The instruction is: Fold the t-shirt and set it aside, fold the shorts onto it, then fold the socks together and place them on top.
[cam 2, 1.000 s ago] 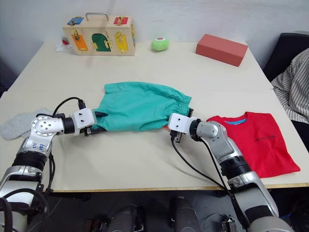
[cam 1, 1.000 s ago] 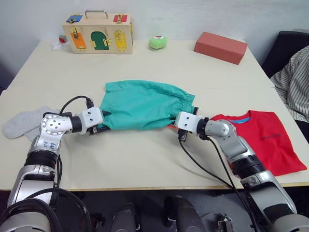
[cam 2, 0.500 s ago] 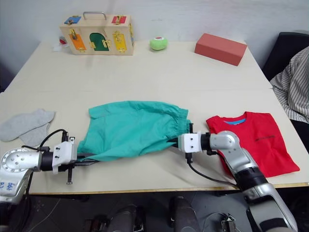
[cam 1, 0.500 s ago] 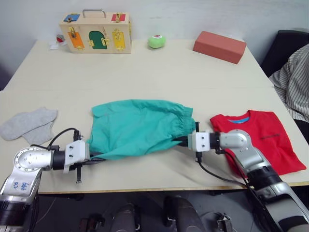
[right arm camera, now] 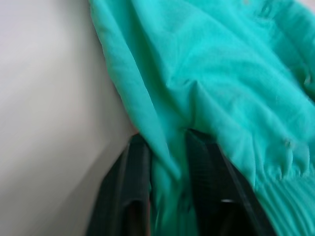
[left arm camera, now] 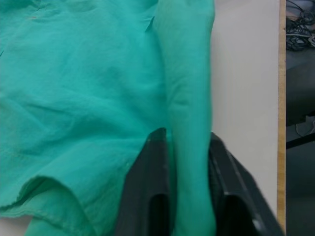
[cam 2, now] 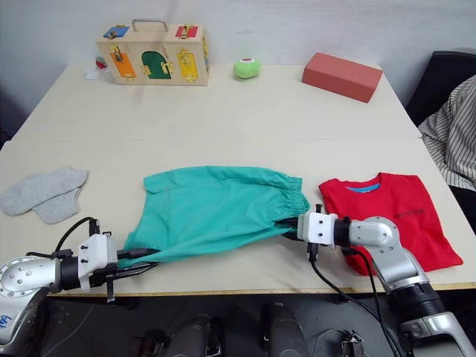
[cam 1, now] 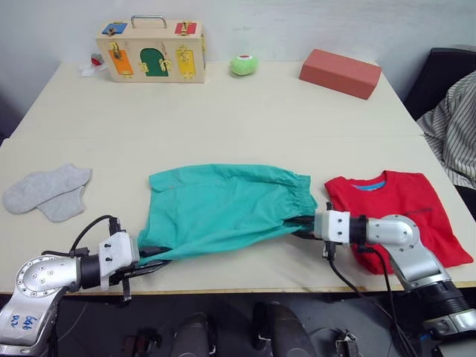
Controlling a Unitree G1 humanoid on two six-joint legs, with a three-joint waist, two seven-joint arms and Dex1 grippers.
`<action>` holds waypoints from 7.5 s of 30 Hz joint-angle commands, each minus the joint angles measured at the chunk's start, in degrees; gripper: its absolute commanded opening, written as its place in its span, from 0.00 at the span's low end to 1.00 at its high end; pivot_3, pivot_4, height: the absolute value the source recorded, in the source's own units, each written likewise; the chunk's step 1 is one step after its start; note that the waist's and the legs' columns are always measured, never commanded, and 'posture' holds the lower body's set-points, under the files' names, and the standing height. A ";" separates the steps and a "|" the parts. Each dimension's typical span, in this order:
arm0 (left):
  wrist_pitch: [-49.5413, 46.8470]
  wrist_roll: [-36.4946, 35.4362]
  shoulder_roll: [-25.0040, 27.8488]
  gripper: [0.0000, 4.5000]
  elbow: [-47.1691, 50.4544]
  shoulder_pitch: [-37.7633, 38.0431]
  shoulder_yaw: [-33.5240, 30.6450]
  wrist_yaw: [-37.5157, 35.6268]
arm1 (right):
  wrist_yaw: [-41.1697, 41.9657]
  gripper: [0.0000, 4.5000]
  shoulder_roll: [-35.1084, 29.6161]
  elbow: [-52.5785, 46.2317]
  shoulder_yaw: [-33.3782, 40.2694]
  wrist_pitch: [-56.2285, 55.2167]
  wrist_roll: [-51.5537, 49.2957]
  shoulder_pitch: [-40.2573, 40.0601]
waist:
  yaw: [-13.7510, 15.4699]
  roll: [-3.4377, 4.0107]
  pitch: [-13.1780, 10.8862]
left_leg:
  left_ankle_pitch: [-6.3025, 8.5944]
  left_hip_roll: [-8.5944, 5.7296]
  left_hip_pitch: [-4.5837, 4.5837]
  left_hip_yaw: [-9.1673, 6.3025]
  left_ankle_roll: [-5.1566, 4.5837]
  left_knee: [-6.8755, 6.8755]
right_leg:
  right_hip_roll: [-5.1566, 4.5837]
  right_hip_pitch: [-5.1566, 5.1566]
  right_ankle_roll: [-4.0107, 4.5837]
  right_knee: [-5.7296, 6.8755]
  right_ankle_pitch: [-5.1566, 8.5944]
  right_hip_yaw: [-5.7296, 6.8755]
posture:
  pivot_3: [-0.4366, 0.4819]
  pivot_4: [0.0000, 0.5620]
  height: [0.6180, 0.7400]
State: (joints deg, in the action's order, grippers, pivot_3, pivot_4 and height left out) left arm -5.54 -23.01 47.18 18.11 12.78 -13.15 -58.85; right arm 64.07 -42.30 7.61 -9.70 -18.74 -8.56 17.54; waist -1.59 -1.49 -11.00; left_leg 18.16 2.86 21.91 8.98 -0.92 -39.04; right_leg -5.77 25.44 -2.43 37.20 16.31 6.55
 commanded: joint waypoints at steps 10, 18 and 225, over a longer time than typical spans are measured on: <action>-26.51 -24.89 10.55 0.78 5.53 1.29 -15.13 -8.19 | 8.63 0.62 -10.17 -24.35 13.27 37.78 -39.47 -11.32 | 0.15 0.09 -0.02 | 0.18 0.04 -0.01 -0.32 -0.21 0.02 | 0.01 -0.19 0.07 -0.16 0.03 0.20 | 0.48 0.27 1.00; -16.51 -7.41 -4.95 0.29 -2.38 -23.22 7.21 4.33 | -18.79 0.00 12.41 -23.43 1.41 32.68 -16.06 -1.23 | 0.26 0.15 0.05 | 0.17 0.01 -0.65 -0.39 0.50 0.26 | 0.08 -0.91 0.15 -0.33 -0.03 0.27 | 0.48 0.27 1.00; 7.28 8.06 -25.66 0.00 -33.36 -42.37 20.09 -2.16 | -3.11 0.01 14.42 -10.17 5.79 37.20 -20.32 6.96 | 0.62 0.48 0.52 | -0.13 -0.05 -0.59 -0.41 0.04 1.00 | 0.13 -0.94 -0.08 -1.21 -0.26 0.44 | 0.48 0.27 1.00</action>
State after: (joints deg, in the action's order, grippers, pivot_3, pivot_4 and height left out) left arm 1.75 -15.37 21.23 -18.01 -29.87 6.77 -61.54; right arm 61.67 -28.34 -4.72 -4.17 19.92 -30.10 24.04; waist -0.97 -1.00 -10.48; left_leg 18.04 2.79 21.35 8.55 -0.91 -38.04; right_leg -5.65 24.51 -2.50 35.97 16.05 7.01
